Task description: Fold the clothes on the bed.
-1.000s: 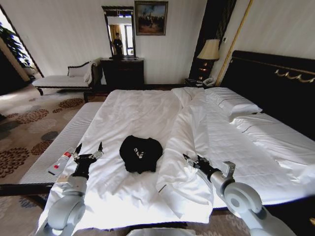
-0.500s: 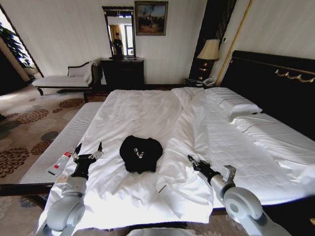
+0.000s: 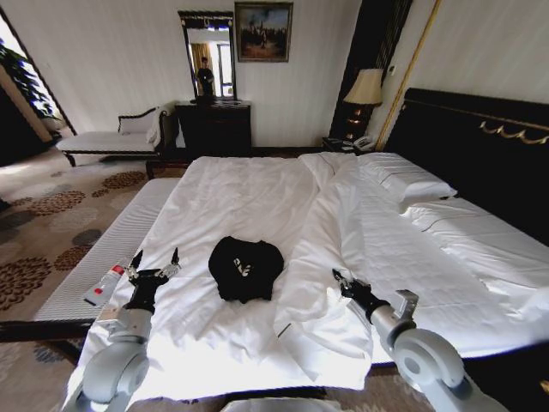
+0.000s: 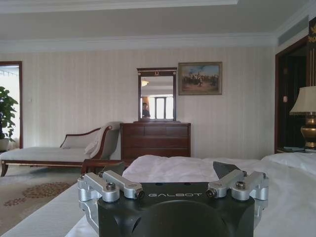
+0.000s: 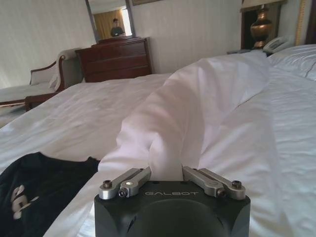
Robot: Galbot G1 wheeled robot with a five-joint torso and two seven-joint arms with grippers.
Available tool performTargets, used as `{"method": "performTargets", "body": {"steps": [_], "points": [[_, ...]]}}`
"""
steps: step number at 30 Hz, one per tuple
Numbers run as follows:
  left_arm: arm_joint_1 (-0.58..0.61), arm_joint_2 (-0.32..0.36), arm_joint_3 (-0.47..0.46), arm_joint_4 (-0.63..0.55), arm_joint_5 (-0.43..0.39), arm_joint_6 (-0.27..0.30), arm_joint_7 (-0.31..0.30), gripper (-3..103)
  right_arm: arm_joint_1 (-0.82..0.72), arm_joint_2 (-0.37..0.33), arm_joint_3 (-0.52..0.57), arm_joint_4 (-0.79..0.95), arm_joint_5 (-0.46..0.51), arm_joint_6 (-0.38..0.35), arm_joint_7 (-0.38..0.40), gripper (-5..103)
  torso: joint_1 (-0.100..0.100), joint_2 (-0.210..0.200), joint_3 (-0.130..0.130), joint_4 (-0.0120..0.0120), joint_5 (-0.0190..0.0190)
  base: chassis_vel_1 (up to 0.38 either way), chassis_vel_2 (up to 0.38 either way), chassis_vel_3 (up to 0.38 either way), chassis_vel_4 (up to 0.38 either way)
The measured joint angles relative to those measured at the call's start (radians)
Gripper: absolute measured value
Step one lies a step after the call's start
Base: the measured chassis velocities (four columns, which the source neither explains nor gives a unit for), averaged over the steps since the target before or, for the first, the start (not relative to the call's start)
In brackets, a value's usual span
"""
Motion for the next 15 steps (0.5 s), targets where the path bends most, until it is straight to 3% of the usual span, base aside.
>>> {"method": "performTargets", "body": {"steps": [10,13,15], "points": [[-0.012,0.003,0.006,0.006,-0.005,0.000,0.001,100,-0.026,0.108,0.304,-0.045,0.021,0.000,-0.017,3,0.000,0.000,0.000,-0.0001,0.0000,0.000,0.000,0.000,0.000],[-0.014,0.004,0.007,0.007,-0.008,-0.001,0.001,100,-0.043,0.137,0.378,-0.060,-0.023,0.016,-0.031,3,0.000,0.000,0.000,-0.0001,0.0001,0.000,0.000,0.000,0.000],[-0.016,0.003,0.009,0.009,-0.009,0.000,0.001,100,-0.054,0.189,0.445,-0.086,-0.146,0.059,-0.065,3,0.000,0.000,0.000,-0.0003,0.0001,0.000,0.000,0.000,0.000]]}}
